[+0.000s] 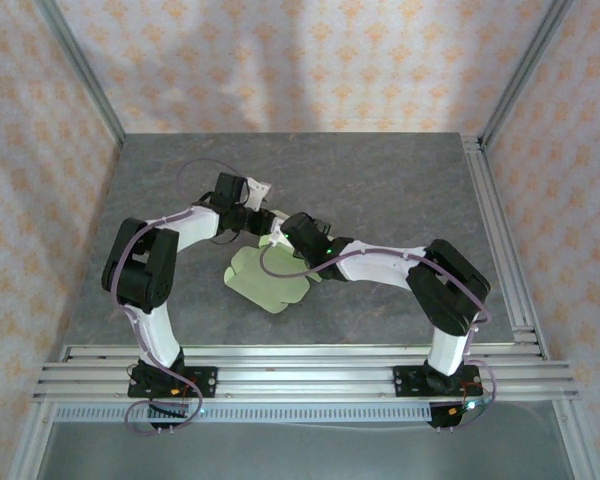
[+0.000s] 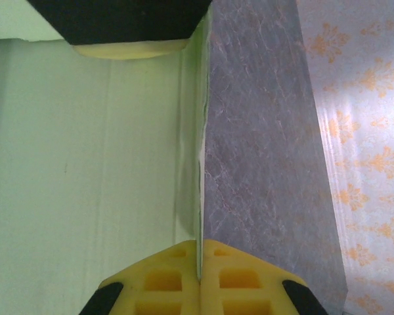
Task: Fold the paper box
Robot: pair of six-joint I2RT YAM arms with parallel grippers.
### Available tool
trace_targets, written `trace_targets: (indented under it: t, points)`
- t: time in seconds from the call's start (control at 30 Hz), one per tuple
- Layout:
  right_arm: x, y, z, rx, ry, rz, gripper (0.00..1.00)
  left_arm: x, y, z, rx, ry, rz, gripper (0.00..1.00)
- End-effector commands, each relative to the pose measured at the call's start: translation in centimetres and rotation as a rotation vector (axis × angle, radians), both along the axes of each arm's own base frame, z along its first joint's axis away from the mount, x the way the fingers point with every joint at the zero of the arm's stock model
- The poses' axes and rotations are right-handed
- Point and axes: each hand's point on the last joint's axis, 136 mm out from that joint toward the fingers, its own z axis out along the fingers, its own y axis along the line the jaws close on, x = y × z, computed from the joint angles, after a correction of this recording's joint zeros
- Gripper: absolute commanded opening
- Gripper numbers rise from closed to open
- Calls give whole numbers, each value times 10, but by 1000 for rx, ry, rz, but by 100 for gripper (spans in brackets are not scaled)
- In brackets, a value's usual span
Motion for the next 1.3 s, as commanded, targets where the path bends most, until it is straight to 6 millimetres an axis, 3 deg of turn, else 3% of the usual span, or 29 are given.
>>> trace_targets:
  t: [0.0, 0.13, 0.2, 0.33, 0.47, 0.83, 1.03, 1.13, 1.27]
  points:
    - [-4, 9, 1, -2, 19, 18, 1, 8, -1, 23, -1, -97, 5, 26]
    - [-1, 13, 14, 50, 10, -8, 13, 8, 0, 27, 1, -116, 6, 23]
    - [-2, 17, 23, 100, 23, -9, 31, 8, 0, 28, -1, -124, 7, 21]
    - [-14, 26, 40, 224, 81, 12, 55, 12, 0, 28, -3, -137, 13, 19]
    - [-26, 34, 60, 369, 133, 36, 68, 16, -1, 35, -13, -172, 20, 16]
    - [-40, 31, 136, 700, 92, 59, 73, 20, -4, 43, -13, -182, 7, 10]
    - [-31, 11, 181, 929, 46, -40, 73, 18, -10, 57, 0, -242, -5, 9]
    - [-14, -12, 190, 1063, 83, -171, 72, 12, -22, 63, 58, -366, -67, 6]
    - [5, -39, 183, 1170, 168, -328, 71, 8, -36, 66, 115, -444, -108, 1]
